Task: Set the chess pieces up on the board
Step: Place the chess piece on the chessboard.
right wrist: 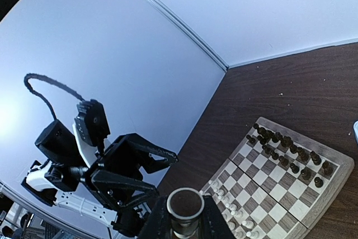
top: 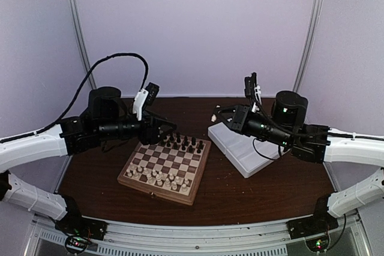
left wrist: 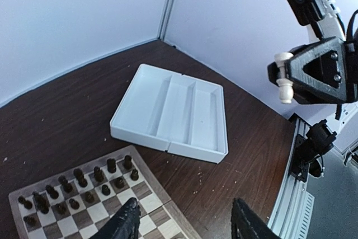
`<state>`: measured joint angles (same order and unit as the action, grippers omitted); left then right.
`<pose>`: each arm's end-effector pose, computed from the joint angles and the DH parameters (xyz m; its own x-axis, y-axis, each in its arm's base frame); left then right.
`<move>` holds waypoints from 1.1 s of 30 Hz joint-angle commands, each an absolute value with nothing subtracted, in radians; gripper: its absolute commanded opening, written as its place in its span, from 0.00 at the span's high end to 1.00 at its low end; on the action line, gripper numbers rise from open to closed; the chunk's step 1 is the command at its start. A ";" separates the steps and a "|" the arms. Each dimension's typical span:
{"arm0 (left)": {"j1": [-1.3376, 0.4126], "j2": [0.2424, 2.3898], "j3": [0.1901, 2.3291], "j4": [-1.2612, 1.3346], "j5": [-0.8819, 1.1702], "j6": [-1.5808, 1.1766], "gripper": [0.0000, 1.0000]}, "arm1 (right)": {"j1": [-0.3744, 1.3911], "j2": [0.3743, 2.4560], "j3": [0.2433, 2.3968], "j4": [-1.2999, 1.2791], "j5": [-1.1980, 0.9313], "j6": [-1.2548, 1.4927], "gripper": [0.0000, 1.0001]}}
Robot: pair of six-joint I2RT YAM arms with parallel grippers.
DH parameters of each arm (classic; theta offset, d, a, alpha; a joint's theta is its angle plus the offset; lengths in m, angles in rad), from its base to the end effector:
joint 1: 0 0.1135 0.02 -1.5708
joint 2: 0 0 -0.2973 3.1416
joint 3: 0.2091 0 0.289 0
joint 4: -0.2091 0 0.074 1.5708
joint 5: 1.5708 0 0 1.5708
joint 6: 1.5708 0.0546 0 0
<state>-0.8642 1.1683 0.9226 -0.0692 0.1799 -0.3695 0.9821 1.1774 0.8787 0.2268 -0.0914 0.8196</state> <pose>0.1963 -0.2450 0.3369 -0.4976 0.0357 -0.8666 0.7282 0.5601 -0.3951 0.1746 0.2705 0.3530 -0.6695 0.3080 -0.6760 -0.5706 0.3694 0.7335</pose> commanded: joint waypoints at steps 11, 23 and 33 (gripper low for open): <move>-0.905 1.324 1.011 0.402 0.179 -0.121 0.46 | 0.997 1.227 0.953 0.518 0.033 0.911 0.93; -0.950 1.387 0.982 0.754 0.245 0.031 0.49 | 1.025 1.299 0.986 0.636 0.042 0.940 0.94; -0.951 1.428 1.024 0.776 0.324 0.063 0.53 | 1.029 1.329 1.018 0.694 0.003 0.979 0.94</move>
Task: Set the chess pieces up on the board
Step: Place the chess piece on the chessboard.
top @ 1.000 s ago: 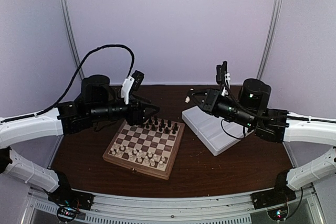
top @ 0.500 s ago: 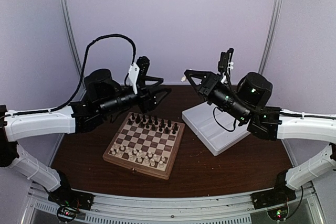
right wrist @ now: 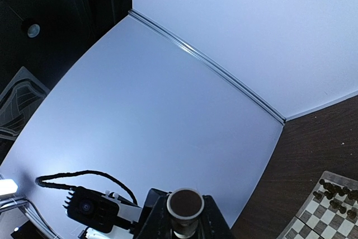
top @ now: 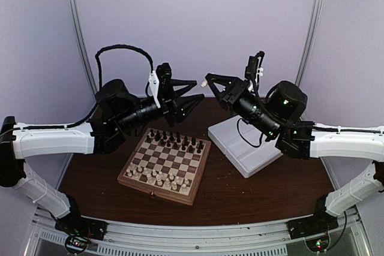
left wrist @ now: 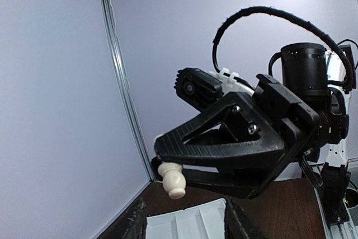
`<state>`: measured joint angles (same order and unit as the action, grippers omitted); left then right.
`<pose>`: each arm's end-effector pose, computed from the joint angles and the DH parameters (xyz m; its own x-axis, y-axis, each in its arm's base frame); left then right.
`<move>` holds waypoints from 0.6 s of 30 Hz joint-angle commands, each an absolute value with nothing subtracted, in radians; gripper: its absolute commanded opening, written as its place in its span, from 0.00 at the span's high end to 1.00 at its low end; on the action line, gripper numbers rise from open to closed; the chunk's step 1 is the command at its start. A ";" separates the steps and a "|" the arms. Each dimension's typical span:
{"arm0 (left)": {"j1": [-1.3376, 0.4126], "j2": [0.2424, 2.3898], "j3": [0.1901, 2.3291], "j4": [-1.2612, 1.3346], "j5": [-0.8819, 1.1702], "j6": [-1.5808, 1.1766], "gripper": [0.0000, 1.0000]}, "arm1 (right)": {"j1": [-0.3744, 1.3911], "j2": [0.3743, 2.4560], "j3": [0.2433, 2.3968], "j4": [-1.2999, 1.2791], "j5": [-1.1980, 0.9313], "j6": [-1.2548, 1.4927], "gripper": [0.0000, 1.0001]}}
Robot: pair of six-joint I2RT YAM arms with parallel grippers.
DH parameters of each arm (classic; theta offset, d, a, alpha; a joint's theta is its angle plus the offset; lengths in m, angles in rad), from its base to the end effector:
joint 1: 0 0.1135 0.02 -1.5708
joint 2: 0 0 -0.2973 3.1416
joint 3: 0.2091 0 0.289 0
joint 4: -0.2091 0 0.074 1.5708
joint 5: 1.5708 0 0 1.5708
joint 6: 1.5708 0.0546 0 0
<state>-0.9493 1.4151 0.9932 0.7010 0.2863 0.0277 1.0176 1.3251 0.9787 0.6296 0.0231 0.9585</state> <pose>0.2075 -0.3162 0.3810 0.1863 -0.2145 -0.9588 0.9332 0.3439 0.1044 0.1889 0.3035 0.3982 -0.6022 0.5819 -0.5466 -0.6023 0.1182 0.7894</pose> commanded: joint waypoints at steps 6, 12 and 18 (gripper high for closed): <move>-0.951 1.437 1.025 0.793 0.311 0.066 0.52 | 1.033 1.346 1.020 0.704 0.002 0.996 0.94; -0.950 1.437 1.023 0.808 0.302 0.070 0.52 | 1.040 1.357 1.014 0.722 0.002 1.007 0.95; -0.951 1.438 1.026 0.808 0.299 0.080 0.55 | 1.048 1.372 1.005 0.752 0.003 1.019 0.94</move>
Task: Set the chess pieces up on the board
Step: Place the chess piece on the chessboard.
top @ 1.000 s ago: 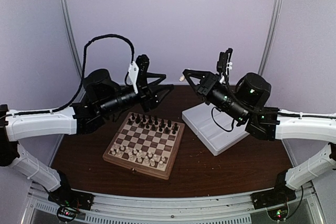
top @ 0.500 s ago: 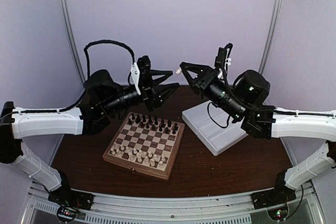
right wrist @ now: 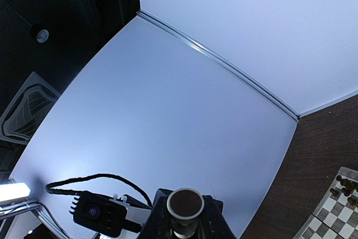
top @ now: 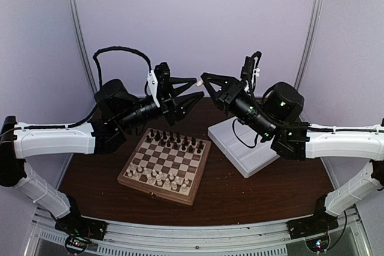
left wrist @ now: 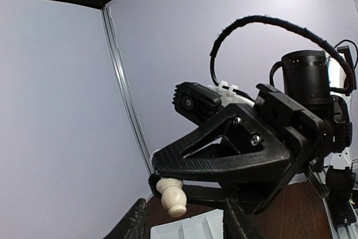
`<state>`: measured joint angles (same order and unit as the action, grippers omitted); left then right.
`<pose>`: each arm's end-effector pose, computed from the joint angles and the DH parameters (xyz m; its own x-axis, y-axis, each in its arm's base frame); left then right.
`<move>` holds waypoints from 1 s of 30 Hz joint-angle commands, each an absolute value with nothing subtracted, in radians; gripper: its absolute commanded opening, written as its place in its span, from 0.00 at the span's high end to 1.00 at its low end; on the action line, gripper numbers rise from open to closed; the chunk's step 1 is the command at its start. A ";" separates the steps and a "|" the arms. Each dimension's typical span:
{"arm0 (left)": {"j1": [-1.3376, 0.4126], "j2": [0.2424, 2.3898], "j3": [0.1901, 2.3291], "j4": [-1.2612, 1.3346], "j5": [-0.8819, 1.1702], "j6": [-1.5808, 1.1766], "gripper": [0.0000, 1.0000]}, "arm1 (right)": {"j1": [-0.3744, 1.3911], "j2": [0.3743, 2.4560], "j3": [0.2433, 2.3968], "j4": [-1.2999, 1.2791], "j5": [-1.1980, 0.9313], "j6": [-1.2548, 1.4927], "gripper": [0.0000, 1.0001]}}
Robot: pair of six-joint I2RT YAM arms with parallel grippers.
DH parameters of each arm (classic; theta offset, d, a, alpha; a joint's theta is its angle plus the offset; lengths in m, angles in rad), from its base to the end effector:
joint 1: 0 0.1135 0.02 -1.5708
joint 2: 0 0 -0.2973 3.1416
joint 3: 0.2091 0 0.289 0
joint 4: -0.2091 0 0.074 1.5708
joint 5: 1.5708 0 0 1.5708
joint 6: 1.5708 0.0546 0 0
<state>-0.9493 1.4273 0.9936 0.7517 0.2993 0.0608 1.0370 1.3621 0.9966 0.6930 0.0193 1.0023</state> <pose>0.2076 -0.3176 0.3828 0.2388 -0.2338 -0.9425 0.9271 0.3435 0.1497 0.1869 0.3142 0.4007 -0.6294 0.5910 -0.5045 -0.5963 0.0490 0.8013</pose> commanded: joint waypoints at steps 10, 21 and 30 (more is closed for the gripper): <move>-0.951 1.437 1.025 0.817 0.271 0.081 0.60 | 1.062 1.389 0.999 0.768 0.002 1.023 0.95; -0.951 1.439 1.031 0.823 0.266 0.087 0.76 | 1.071 1.397 0.997 0.769 0.007 1.025 0.95; -0.950 1.430 1.047 0.770 0.262 0.098 0.95 | 1.074 1.395 0.988 0.758 0.028 1.019 0.92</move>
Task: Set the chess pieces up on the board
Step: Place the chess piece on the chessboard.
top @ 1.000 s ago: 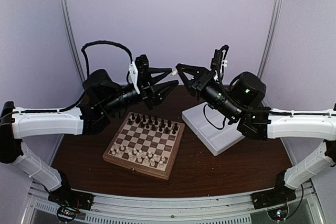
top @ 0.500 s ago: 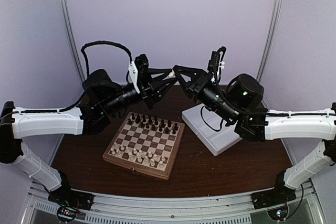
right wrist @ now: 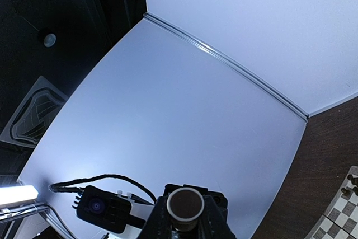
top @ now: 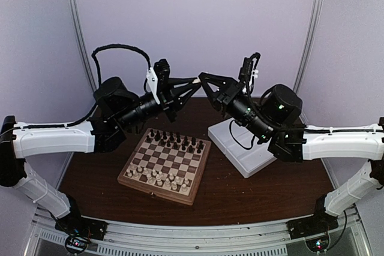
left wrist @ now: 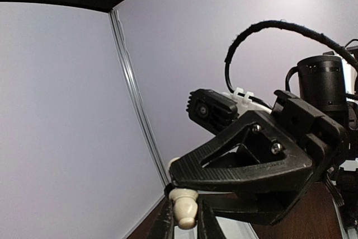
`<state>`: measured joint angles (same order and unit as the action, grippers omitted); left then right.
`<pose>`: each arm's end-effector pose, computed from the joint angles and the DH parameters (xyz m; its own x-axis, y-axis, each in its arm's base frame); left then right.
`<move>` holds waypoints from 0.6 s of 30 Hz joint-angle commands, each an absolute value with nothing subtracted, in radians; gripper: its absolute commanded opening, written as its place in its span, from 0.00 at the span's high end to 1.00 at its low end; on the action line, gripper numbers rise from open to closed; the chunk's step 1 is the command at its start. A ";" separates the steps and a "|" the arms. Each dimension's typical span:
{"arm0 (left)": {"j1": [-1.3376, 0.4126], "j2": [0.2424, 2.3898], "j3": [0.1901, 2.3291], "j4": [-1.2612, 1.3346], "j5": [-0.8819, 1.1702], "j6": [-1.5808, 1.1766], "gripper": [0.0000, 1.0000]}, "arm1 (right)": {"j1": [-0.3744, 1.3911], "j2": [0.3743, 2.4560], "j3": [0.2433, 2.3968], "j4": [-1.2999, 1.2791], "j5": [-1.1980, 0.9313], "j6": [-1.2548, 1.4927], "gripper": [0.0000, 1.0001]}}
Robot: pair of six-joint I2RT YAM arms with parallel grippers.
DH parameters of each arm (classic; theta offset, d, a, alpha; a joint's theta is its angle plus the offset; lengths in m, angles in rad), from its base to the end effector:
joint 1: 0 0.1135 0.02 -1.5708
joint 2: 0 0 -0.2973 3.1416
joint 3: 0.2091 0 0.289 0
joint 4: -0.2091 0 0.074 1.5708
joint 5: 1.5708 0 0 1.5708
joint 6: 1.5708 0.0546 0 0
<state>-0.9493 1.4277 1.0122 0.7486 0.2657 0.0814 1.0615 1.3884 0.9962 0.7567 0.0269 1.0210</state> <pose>0.2097 -0.3174 0.3900 0.2653 -0.2357 -0.9349 0.9104 0.3805 0.1624 0.1819 0.3227 0.3991 -0.6429 0.5969 -0.4800 -0.5978 0.0008 0.8016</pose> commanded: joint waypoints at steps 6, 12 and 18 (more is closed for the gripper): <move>-0.950 1.392 1.035 0.660 0.213 0.092 1.00 | 1.074 1.345 0.958 0.723 0.067 0.963 0.77; -0.950 1.254 0.977 0.377 0.105 0.040 1.00 | 1.070 1.183 0.865 0.565 0.153 0.874 0.45; -0.951 1.077 0.967 -0.118 -0.025 -0.101 1.00 | 1.069 0.975 0.824 0.195 0.243 0.703 0.29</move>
<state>-0.9501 1.1751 0.9752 0.2455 0.0898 0.0036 1.0672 1.0813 0.8398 0.4622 0.1516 0.8440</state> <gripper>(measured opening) 0.106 0.678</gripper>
